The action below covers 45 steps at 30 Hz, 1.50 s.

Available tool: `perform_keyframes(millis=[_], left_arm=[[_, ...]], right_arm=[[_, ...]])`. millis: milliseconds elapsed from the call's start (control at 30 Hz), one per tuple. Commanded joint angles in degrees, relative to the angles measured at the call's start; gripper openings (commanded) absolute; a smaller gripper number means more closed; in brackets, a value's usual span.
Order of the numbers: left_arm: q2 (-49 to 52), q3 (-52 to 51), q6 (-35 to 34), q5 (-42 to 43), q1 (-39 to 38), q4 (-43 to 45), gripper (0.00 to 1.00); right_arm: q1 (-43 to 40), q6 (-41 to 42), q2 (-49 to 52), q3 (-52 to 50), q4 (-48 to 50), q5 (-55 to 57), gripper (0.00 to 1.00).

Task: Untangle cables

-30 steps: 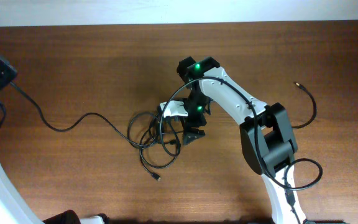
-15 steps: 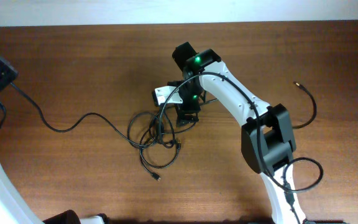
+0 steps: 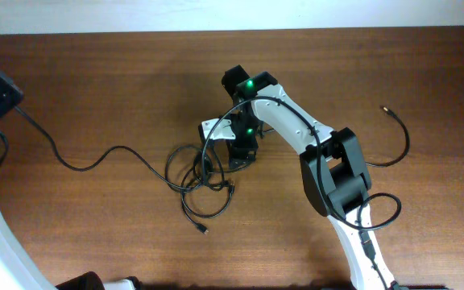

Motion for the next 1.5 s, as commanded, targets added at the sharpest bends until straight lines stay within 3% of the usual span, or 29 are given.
perform_keyframes(millis=[0,133,233,600,700,933,1000,1033,1067,1200,1333,1467], left_arm=[[0.98,0.42,0.92,1.14,-1.09,0.31,0.00],[2.91,0.42,0.92,0.87,-3.34,0.50,0.00],[4.17,0.42,0.92,0.87,-5.16,0.48,0.00],[4.98,0.42,0.87,-1.18,-10.99,1.14,0.00],[4.98,0.42,0.87,-1.27,-11.37,1.14,0.00],[4.98,0.42,0.90,-1.27,-11.37,0.92,0.00],[4.98,0.42,0.90,-1.27,-11.37,0.94,0.00],[4.98,0.42,0.90,-1.27,-11.37,0.92,0.00],[4.98,0.42,0.90,-1.27,-11.37,0.94,0.00],[4.98,0.42,0.90,-1.27,-11.37,0.92,0.00],[4.98,0.42,0.90,-1.27,-11.37,0.04,0.00],[5.09,0.42,0.92,-1.27,-11.37,0.07,0.00]], right_arm=[[-0.46,1.31,0.39,4.79,-1.77,0.68,0.93],[-0.76,1.31,0.39,12.52,-5.70,0.68,0.94],[-0.76,1.31,0.94,12.79,-5.64,0.68,0.93],[-1.25,1.31,1.66,6.36,-3.04,0.63,0.91],[-1.25,1.31,1.66,4.74,-2.47,0.66,0.82],[-1.20,1.31,1.66,1.99,-0.52,0.66,0.80],[-1.20,1.31,1.66,0.61,0.37,0.66,0.75],[-1.20,1.31,1.66,0.09,0.74,0.68,0.65],[-1.20,1.33,1.66,-0.07,0.98,0.66,0.05],[-1.20,2.84,1.49,0.07,-0.02,0.63,0.04],[-1.25,2.97,-2.56,8.61,-10.51,-1.73,0.04],[-1.20,17.07,-9.07,28.41,-17.97,-1.88,0.04]])
